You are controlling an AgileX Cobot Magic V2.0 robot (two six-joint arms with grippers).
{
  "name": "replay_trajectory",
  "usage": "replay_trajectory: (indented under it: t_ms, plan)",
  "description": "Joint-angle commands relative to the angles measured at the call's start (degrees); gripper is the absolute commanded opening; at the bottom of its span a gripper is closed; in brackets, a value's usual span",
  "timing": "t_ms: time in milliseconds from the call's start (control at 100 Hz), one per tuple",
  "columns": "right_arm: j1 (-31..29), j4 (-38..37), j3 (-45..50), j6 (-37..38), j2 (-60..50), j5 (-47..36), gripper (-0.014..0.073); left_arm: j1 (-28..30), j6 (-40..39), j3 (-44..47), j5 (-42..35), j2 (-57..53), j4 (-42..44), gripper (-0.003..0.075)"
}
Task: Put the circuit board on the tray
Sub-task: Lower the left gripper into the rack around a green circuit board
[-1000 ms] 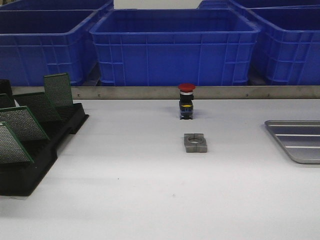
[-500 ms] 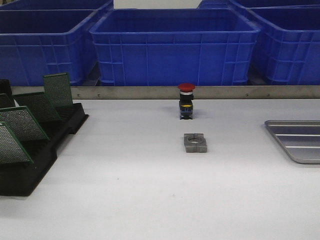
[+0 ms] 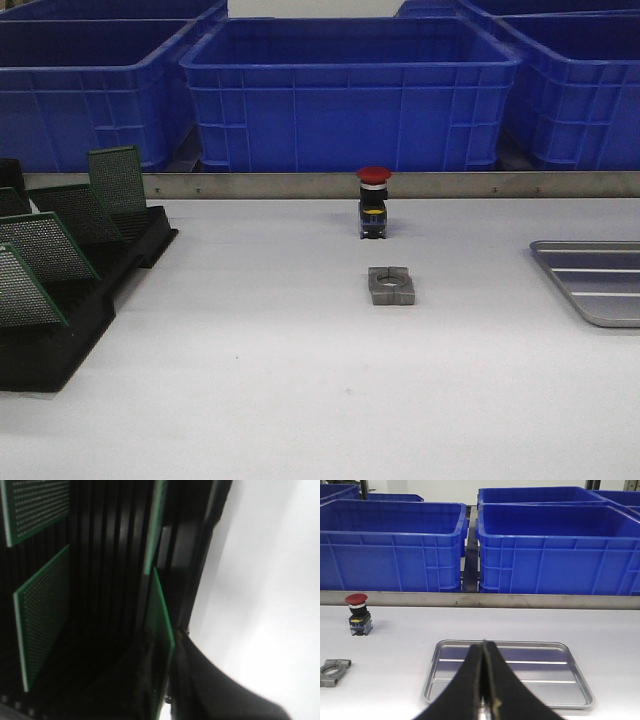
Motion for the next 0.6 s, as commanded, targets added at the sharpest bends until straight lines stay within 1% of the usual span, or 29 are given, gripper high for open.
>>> replay_trajectory:
  t_ms: [0, 170, 260, 410, 560, 590]
  plan:
    - [-0.4, -0.58, -0.78, -0.12, -1.67, -4.25, -0.0062, 0.01, -0.37, -1.47, -1.11, -1.92, 0.5, -0.002]
    - [-0.4, -0.58, -0.78, -0.12, -1.67, -4.25, -0.0062, -0.26, -0.37, -1.47, -0.61, -6.69, 3.39, -0.002]
    - [-0.4, -0.58, -0.78, -0.12, -1.67, -4.25, -0.0062, -0.69, -0.37, -1.47, 0.77, -9.69, 3.44, -0.002]
    - [-0.4, -0.58, -0.78, -0.12, -1.67, -4.25, -0.0062, -0.94, -0.37, -1.47, 5.99, -15.95, 2.83, -0.002]
    - [-0.4, -0.58, -0.78, -0.12, -1.67, -4.25, -0.0062, -0.94, -0.37, -1.47, 6.62, -22.83, 2.83, -0.002]
    - [-0.4, -0.58, -0.78, -0.12, -1.67, -4.25, -0.0062, -0.94, -0.37, -1.47, 6.62, -24.37, 1.72, -0.002]
